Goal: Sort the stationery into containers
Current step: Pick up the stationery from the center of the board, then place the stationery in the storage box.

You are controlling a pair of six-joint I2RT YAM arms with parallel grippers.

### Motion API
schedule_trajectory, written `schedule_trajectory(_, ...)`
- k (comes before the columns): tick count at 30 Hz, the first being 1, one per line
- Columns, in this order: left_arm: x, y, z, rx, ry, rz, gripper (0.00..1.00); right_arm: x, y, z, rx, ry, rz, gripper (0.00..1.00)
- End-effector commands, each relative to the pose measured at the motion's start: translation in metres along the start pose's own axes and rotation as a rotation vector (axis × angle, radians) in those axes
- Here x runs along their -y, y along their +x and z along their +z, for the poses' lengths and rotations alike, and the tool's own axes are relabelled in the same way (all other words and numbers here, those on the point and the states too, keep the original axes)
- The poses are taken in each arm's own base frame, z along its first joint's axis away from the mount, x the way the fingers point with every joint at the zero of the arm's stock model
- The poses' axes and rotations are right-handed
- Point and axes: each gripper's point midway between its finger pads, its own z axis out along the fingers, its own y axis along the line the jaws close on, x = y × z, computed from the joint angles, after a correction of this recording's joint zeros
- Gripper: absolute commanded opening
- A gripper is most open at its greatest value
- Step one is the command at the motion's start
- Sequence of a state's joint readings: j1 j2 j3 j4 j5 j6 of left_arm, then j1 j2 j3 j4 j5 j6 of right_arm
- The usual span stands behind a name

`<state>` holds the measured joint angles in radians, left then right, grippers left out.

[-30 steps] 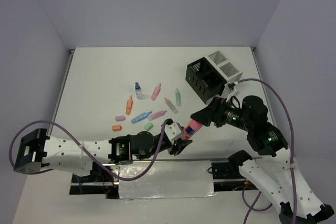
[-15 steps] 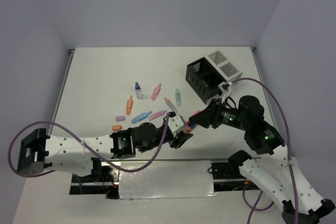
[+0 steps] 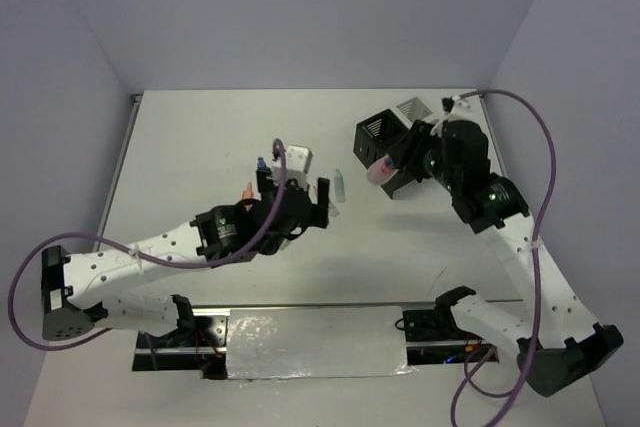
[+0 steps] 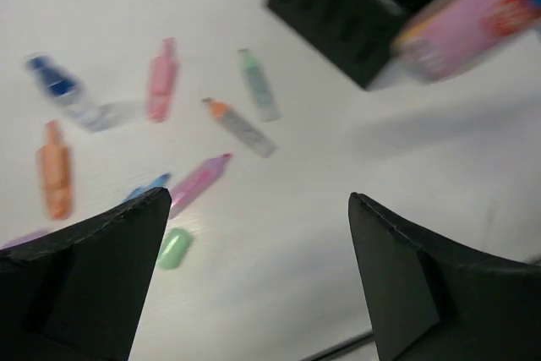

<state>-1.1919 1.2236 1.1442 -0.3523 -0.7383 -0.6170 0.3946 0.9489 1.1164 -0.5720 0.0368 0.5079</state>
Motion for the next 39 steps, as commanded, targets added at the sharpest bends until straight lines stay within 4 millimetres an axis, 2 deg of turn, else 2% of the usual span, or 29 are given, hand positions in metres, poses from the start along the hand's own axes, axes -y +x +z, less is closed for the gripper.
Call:
schedule_trajectory(1, -0.085, 0.019, -0.034, -0.121, -0.313, -0.064, 0.99, 0.051, -0.094, -0.001, 0.297, 0.264, -0.009, 0.00)
schedule_trajectory(3, -0.101, 0.021, -0.054, -0.151, -0.329, -0.067, 0.99, 0.065, -0.112, 0.015, 0.319, 0.296, -0.009, 0.00)
schedule_trajectory(4, -0.108, 0.022, -0.061, -0.157, -0.337, -0.065, 0.99, 0.059, -0.128, 0.021, 0.358, 0.242, -0.042, 0.00)
schedule_trajectory(6, -0.120, 0.019, -0.074, -0.152, -0.335, -0.059, 0.99, 0.072, -0.146, 0.036, 0.389, 0.262, -0.060, 0.00)
schedule_trajectory(7, -0.128, 0.020, -0.080, -0.157, -0.353, -0.033, 0.99, 0.080, -0.150, 0.051, 0.380, 0.283, -0.061, 0.00)
schedule_trajectory(8, -0.135, 0.019, -0.085, -0.154, -0.352, -0.008, 0.99, 0.085, -0.160, 0.054, 0.400, 0.284, -0.064, 0.00)
schedule_trajectory(9, -0.140, 0.017, -0.088, -0.146, -0.361, 0.009, 0.99, 0.081, -0.172, 0.058, 0.441, 0.255, -0.086, 0.00)
schedule_trajectory(10, -0.143, 0.017, -0.089, -0.140, -0.362, 0.021, 0.99, 0.085, -0.171, 0.073, 0.423, 0.250, -0.100, 0.00)
schedule_trajectory(12, -0.151, 0.022, -0.091, -0.132, -0.363, 0.049, 0.99, 0.088, -0.182, 0.084, 0.431, 0.264, -0.117, 0.00)
schedule_trajectory(13, -0.150, 0.022, -0.090, -0.114, -0.357, 0.037, 0.99, 0.096, -0.177, 0.104, 0.394, 0.270, -0.124, 0.00)
schedule_trajectory(14, -0.155, 0.029, -0.090, -0.111, -0.354, 0.034, 0.99, 0.097, -0.188, 0.107, 0.409, 0.283, -0.126, 0.00)
schedule_trajectory(15, -0.156, 0.033, -0.090, -0.105, -0.349, 0.024, 0.99, 0.104, -0.189, 0.113, 0.398, 0.307, -0.134, 0.00)
schedule_trajectory(16, -0.153, 0.033, -0.087, -0.089, -0.335, -0.004, 0.99, 0.114, -0.186, 0.128, 0.374, 0.322, -0.138, 0.00)
schedule_trajectory(17, -0.154, 0.039, -0.087, -0.095, -0.326, -0.008, 0.99, 0.110, -0.193, 0.131, 0.379, 0.304, -0.142, 0.00)
schedule_trajectory(18, -0.154, 0.038, -0.088, -0.099, -0.322, -0.019, 0.99, 0.120, -0.189, 0.143, 0.357, 0.312, -0.138, 0.00)
schedule_trajectory(20, -0.156, 0.037, -0.090, -0.090, -0.327, -0.025, 0.99, 0.115, -0.199, 0.150, 0.369, 0.283, -0.147, 0.00)
schedule_trajectory(21, -0.157, 0.036, -0.090, -0.088, -0.328, -0.022, 0.99, 0.120, -0.195, 0.159, 0.351, 0.290, -0.151, 0.00)
schedule_trajectory(22, -0.155, 0.036, -0.091, -0.092, -0.318, -0.022, 0.99, 0.119, -0.202, 0.161, 0.362, 0.292, -0.154, 0.00)
schedule_trajectory(28, -0.151, 0.039, -0.089, -0.102, -0.294, -0.014, 0.99, 0.137, -0.190, 0.194, 0.312, 0.307, -0.186, 0.00)
schedule_trajectory(31, -0.151, 0.040, -0.087, -0.108, -0.298, -0.006, 0.99, 0.147, -0.182, 0.204, 0.287, 0.327, -0.185, 0.00)
schedule_trajectory(35, -0.152, 0.043, -0.086, -0.119, -0.314, -0.003, 0.99, 0.157, -0.171, 0.208, 0.269, 0.356, -0.188, 0.03)
schedule_trajectory(38, -0.152, 0.042, -0.087, -0.115, -0.313, -0.007, 0.99, 0.164, -0.165, 0.206, 0.268, 0.379, -0.185, 0.12)
schedule_trajectory(39, -0.152, 0.042, -0.087, -0.113, -0.312, -0.009, 0.99, 0.165, -0.163, 0.207, 0.265, 0.380, -0.189, 0.21)
